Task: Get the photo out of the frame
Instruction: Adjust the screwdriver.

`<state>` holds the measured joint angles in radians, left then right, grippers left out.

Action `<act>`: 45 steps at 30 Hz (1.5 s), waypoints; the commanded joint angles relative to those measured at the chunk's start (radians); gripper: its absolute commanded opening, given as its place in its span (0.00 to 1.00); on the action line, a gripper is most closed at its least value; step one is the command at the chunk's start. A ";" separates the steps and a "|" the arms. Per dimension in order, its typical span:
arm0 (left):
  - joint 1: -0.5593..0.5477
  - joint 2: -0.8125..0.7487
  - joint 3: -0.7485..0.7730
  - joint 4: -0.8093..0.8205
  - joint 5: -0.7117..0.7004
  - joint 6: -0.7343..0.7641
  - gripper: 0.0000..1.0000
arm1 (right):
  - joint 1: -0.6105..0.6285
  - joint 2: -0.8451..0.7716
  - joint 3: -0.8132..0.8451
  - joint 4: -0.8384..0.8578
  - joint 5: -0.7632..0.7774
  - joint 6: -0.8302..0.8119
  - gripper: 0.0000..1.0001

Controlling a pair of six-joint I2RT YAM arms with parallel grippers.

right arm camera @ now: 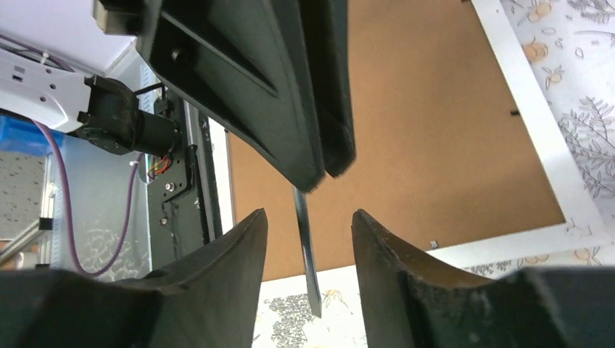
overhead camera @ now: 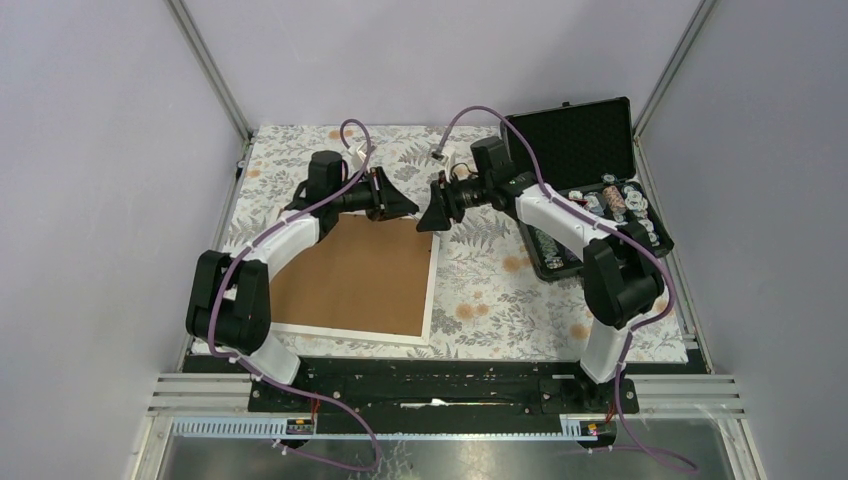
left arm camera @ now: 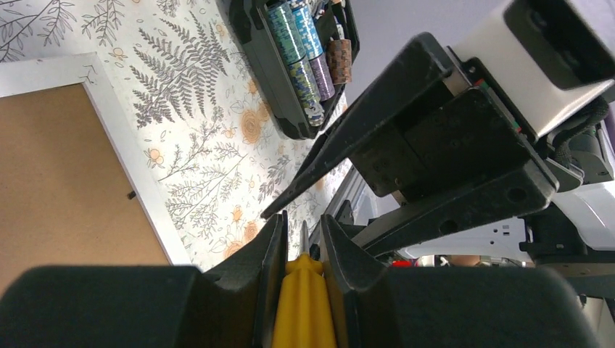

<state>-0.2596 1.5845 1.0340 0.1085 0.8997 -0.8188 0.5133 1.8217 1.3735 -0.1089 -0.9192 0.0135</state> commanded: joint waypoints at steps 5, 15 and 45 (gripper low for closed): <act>0.042 0.010 0.059 0.088 0.140 -0.032 0.14 | 0.030 0.046 0.146 -0.177 0.040 -0.224 0.07; 0.076 0.087 0.284 -0.637 0.301 0.567 0.51 | 0.031 0.047 0.216 -0.440 -0.031 -0.488 0.00; -0.013 0.068 0.176 -0.549 0.328 0.538 0.30 | 0.080 0.030 0.199 -0.520 -0.097 -0.567 0.00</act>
<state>-0.2611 1.6966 1.2243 -0.5148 1.1969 -0.2626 0.5671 1.8713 1.5513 -0.6197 -0.9596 -0.5224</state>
